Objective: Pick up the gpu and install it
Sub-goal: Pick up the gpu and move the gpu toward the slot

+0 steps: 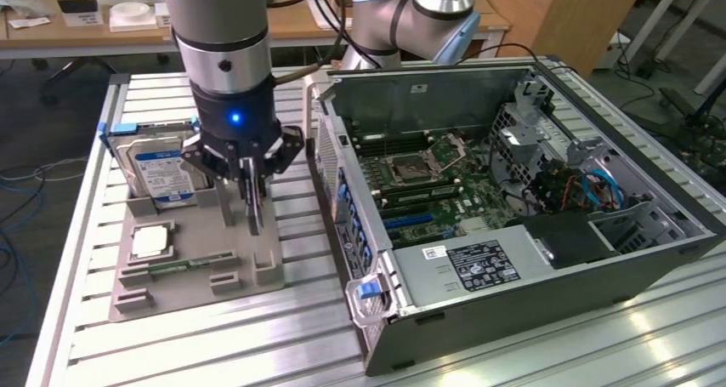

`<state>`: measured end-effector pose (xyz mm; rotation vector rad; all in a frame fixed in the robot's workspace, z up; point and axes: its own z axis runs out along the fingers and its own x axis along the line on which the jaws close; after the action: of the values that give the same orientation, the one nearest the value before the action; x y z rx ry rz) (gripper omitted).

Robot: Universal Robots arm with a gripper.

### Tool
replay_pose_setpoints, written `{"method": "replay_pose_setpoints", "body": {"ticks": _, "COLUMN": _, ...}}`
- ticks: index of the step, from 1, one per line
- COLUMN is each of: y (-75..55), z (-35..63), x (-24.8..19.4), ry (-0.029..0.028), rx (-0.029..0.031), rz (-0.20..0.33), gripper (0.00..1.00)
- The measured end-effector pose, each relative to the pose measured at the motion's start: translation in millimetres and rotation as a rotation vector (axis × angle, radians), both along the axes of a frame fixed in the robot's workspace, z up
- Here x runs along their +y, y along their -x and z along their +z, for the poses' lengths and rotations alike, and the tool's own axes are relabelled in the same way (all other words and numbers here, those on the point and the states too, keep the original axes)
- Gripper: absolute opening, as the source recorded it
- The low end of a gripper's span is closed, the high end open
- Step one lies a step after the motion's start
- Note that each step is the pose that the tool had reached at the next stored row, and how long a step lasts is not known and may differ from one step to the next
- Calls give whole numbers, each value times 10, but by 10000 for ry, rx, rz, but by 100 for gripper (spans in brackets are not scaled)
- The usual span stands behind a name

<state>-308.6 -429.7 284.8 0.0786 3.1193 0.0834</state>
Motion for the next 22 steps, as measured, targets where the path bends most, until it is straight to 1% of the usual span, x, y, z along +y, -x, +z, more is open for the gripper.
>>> {"method": "replay_pose_setpoints", "body": {"ticks": 13, "y": 0, "z": 139, "x": 0, "ry": -3, "rx": 13, "rz": 0, "gripper": 28}}
{"method": "replay_pose_setpoints", "body": {"ticks": 22, "y": 0, "z": 218, "x": 0, "ry": -13, "rx": 16, "rz": 0, "gripper": 28}}
